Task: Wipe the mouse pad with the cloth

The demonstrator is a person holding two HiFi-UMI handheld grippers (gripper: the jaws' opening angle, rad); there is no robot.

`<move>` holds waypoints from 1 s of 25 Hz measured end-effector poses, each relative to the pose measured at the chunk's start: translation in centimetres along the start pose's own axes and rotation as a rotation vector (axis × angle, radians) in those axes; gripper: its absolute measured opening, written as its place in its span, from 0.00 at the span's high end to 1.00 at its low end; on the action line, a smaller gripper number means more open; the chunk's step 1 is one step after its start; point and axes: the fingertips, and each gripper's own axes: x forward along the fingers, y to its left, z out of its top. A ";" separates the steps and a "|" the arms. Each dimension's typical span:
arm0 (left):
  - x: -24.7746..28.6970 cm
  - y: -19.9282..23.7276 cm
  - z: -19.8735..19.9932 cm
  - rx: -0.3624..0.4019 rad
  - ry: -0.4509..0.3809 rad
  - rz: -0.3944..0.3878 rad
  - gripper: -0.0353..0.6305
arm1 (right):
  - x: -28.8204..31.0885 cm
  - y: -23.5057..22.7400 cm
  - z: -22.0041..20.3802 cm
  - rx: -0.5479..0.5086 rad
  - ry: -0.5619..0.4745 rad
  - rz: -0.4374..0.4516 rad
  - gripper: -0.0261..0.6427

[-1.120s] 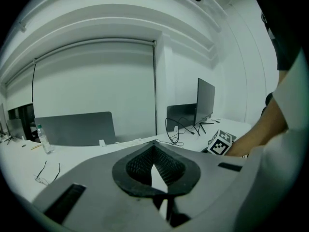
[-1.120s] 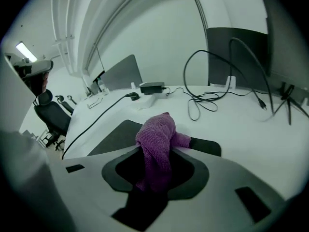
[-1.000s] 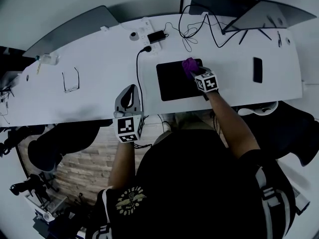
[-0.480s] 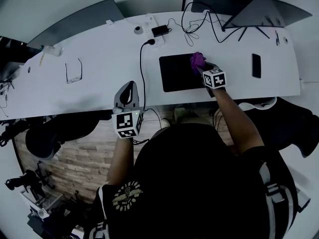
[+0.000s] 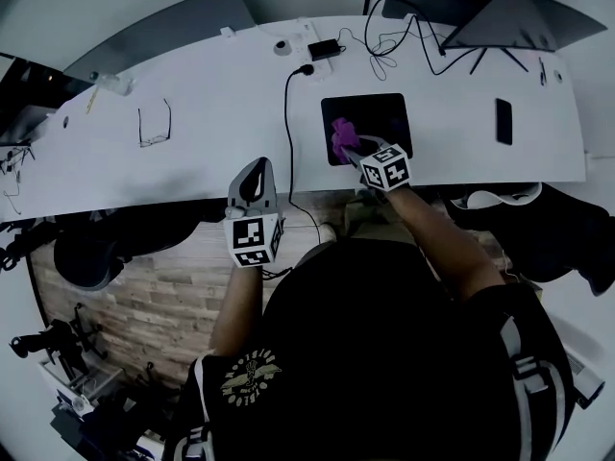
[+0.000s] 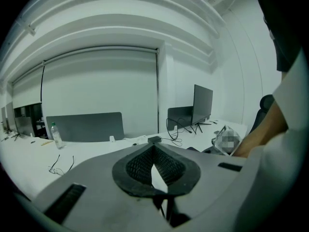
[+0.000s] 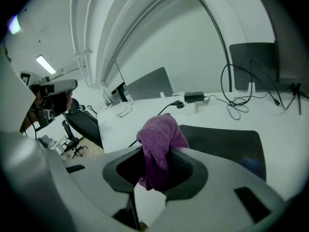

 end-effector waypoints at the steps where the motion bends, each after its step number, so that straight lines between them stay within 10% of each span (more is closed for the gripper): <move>1: -0.3 -0.1 -0.3 0.001 0.006 -0.005 0.94 | 0.7 0.5 -0.6 -0.002 0.017 0.003 0.79; 10: -0.7 -0.4 -0.9 0.019 -0.001 -0.036 0.94 | 4.6 -0.8 -5.0 -0.017 0.195 -0.073 0.79; 25: 4.0 -3.7 2.3 0.059 -0.034 -0.142 0.94 | -2.9 -11.1 -8.4 0.131 0.195 -0.240 0.80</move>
